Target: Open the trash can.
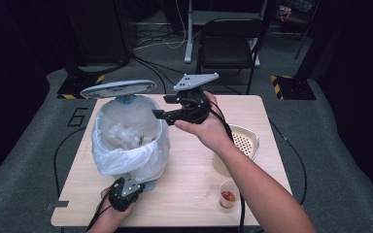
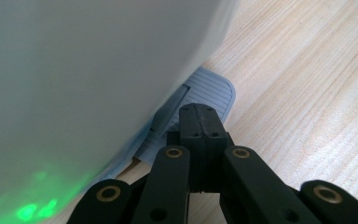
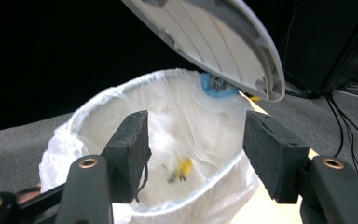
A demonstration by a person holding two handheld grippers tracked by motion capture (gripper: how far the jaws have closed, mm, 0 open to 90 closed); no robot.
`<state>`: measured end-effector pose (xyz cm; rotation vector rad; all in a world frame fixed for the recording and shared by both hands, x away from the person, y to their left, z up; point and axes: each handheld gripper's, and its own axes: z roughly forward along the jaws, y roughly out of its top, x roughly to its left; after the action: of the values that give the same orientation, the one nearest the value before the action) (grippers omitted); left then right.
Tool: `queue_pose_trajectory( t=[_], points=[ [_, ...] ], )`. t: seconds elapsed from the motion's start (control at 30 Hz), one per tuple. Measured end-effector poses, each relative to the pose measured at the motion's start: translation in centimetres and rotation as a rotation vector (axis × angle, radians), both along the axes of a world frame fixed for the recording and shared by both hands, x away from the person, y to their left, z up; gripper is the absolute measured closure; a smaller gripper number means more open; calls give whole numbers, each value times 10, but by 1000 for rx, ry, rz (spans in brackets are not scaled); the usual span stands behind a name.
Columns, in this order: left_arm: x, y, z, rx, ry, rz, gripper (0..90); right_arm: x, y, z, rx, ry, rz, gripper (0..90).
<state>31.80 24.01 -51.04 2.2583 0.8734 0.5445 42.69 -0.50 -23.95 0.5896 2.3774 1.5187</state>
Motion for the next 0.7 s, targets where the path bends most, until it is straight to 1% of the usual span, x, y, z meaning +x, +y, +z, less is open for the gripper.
queue_pose_trajectory(
  t=[0.03,0.07,0.17,0.2,0.23,0.4,0.43,0.47,0.5,0.53,0.57,0.67,0.7],
  points=[
    [0,0,0,1,2,-2,900,0,0,-1,-3,6,0,411],
    [-1,-4,-3,-75,-4,39,900,1,-1,-2,-7,9,0,417],
    [-1,-4,-3,-77,-7,41,900,2,-3,-5,-19,18,-4,430],
    [-1,-4,-3,-76,-2,37,900,3,-4,-6,-21,21,-6,431],
    [-1,-5,-4,-84,-13,45,900,3,-7,-8,-25,22,-9,432],
    [-1,-4,-4,-83,-13,45,900,4,-13,-11,-36,18,-22,435],
    [-1,-4,-4,-82,-11,43,900,4,-18,-12,-43,21,-30,449],
    [-1,-4,-4,-82,-11,43,900,4,-18,-12,-43,21,-30,449],
    [-1,-3,-3,-62,-9,34,900,5,-20,-13,-45,18,-35,455],
    [0,-3,-3,-50,-10,29,900,5,-23,-14,-46,12,-39,460],
    [-1,-3,-2,-50,-2,23,900,4,-28,-15,-48,16,-50,469],
    [-1,-3,-3,-63,-9,35,900,3,-34,-16,-52,8,-62,470],
    [-1,-3,-3,-59,-9,36,900,2,-36,-16,-56,4,-65,470]
  ],
)
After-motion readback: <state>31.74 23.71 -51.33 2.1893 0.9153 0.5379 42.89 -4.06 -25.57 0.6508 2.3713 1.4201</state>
